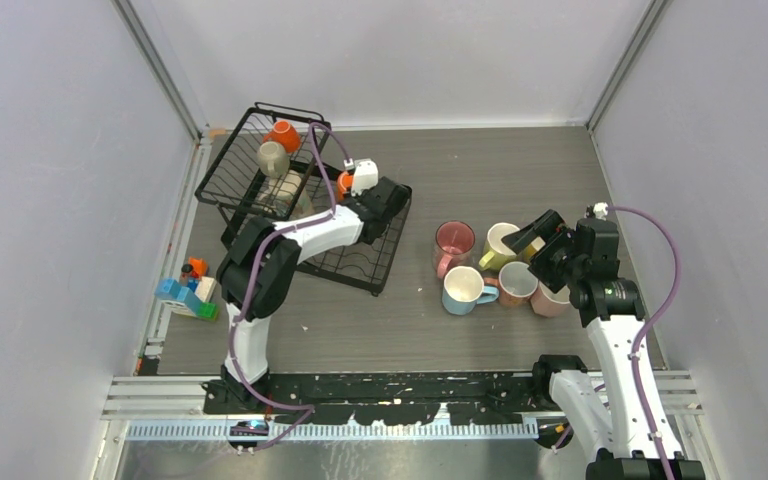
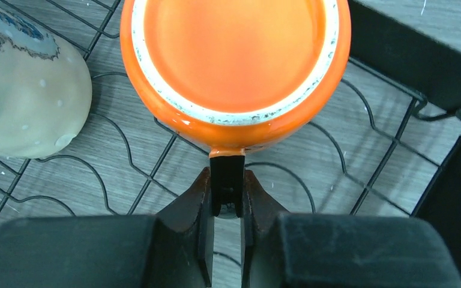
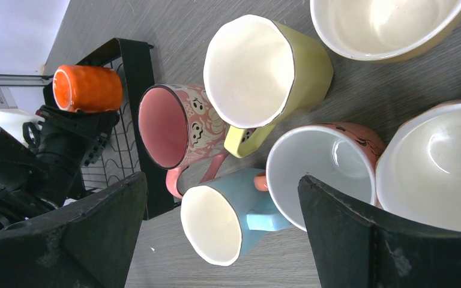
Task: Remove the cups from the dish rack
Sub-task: Unload the cup from the dish rack, then place the cup at the corner of the board.
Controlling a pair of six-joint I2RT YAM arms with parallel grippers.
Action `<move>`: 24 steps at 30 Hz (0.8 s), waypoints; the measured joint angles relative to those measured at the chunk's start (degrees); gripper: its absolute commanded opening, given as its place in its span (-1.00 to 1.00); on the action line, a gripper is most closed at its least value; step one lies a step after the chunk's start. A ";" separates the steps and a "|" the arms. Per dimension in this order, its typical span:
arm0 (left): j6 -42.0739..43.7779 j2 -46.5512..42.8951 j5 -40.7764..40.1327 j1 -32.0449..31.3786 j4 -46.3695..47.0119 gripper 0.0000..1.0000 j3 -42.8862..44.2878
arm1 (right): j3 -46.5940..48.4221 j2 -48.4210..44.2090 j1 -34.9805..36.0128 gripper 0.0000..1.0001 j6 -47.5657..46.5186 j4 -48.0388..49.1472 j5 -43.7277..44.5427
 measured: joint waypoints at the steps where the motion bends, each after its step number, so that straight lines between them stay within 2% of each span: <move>1: 0.35 -0.37 0.31 -0.07 0.26 -1.00 -0.42 | 0.00 0.00 0.00 1.00 0.00 0.02 0.00; 13: 7.32 -11.06 5.99 -1.49 0.66 -1.00 -5.51 | 0.35 0.31 0.00 1.00 1.44 0.46 -1.77; 24: 8.52 -21.59 13.44 -1.57 0.79 -1.00 -6.80 | 5.20 3.04 0.00 1.00 4.85 3.58 -5.03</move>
